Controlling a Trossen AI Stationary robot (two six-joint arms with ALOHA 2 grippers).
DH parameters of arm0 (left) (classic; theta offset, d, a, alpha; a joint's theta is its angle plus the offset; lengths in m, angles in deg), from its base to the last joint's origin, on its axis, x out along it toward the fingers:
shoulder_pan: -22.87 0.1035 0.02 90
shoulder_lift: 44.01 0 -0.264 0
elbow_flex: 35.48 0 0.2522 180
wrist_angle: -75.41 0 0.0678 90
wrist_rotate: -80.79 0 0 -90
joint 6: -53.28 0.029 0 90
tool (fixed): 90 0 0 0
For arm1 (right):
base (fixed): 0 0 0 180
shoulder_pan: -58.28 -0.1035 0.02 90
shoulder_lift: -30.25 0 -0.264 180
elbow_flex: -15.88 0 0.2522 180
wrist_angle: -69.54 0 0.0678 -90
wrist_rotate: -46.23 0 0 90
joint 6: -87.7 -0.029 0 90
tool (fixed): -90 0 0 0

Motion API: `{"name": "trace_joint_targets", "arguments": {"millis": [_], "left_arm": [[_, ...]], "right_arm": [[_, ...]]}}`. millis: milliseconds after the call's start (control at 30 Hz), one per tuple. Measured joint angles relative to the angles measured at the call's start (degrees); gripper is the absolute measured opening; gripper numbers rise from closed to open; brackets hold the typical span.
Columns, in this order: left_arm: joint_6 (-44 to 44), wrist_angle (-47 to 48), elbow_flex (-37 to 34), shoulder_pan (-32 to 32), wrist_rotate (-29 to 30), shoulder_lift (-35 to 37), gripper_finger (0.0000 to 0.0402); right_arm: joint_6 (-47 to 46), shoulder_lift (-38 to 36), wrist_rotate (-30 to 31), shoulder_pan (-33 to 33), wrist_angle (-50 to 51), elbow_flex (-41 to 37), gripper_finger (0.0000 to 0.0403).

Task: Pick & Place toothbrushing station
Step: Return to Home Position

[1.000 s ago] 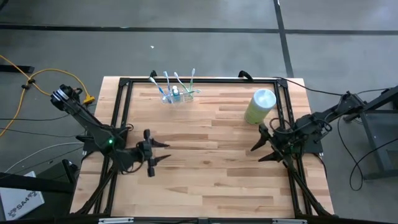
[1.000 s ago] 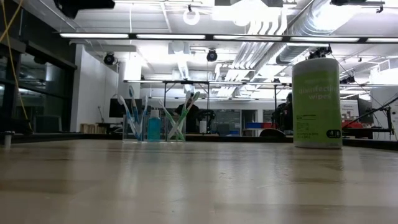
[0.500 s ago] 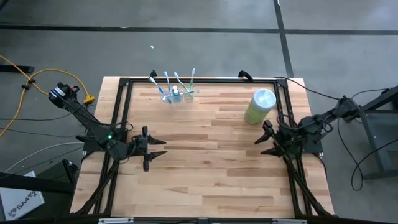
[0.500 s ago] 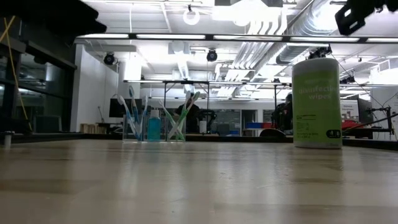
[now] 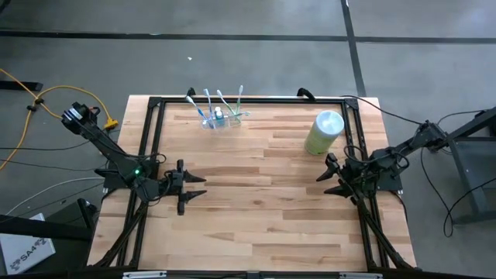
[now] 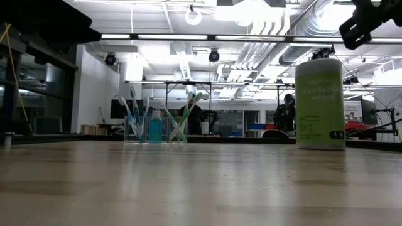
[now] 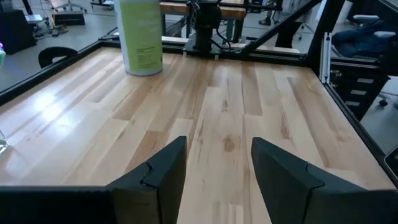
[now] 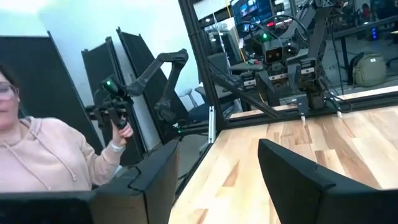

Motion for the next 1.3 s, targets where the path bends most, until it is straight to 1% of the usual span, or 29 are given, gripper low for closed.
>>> {"name": "trace_joint_targets", "arguments": {"millis": [100,233,433,533,700,767,933,1033,1133,1300], "left_arm": [[-1.0,0.1,-0.4,-0.2,0.0,0.0,0.0174],[-1.2,0.0,-0.4,-0.2,0.2,0.0,0.0174],[-1.3,0.0,-0.4,-0.2,0.2,0.0,0.0174],[-1.3,0.0,-0.4,-0.2,0.0,0.0,0.0174],[-0.8,-0.2,-0.4,-0.2,-2.1,0.0,0.0174],[-0.6,-0.4,-0.4,-0.2,-2.3,0.0,0.0174],[-0.4,-1.4,-0.4,-0.2,-2.4,0.0,0.0174],[0.0,-1.7,-0.4,-0.2,-2.5,0.0,0.0174],[0.0,-1.9,-0.4,-0.2,-2.5,0.0,0.0174],[0.0,-2.0,-0.4,-0.2,-3.0,0.0,0.0174]], "right_arm": [[-1.8,0.2,0.4,0.0,-3.3,-3.1,0.0210],[-2.1,0.1,0.0,0.0,-10.3,-7.6,0.0210],[-2.2,0.2,0.2,0.0,-10.0,-8.0,0.0210],[-2.2,0.1,-1.5,0.0,-7.5,-8.0,0.0210],[-3.0,0.1,-3.3,0.0,-2.5,-8.0,0.0210],[-2.4,-0.2,-2.2,0.1,-0.7,-8.0,0.0210],[-1.7,-2.5,5.3,1.8,4.7,-8.0,0.0210],[-1.8,-4.9,8.0,3.7,9.6,-8.0,0.0210],[-1.1,-7.6,8.4,6.1,11.7,-8.1,0.0210],[3.0,-10.4,5.4,10.6,12.4,-8.1,0.0210]]}}
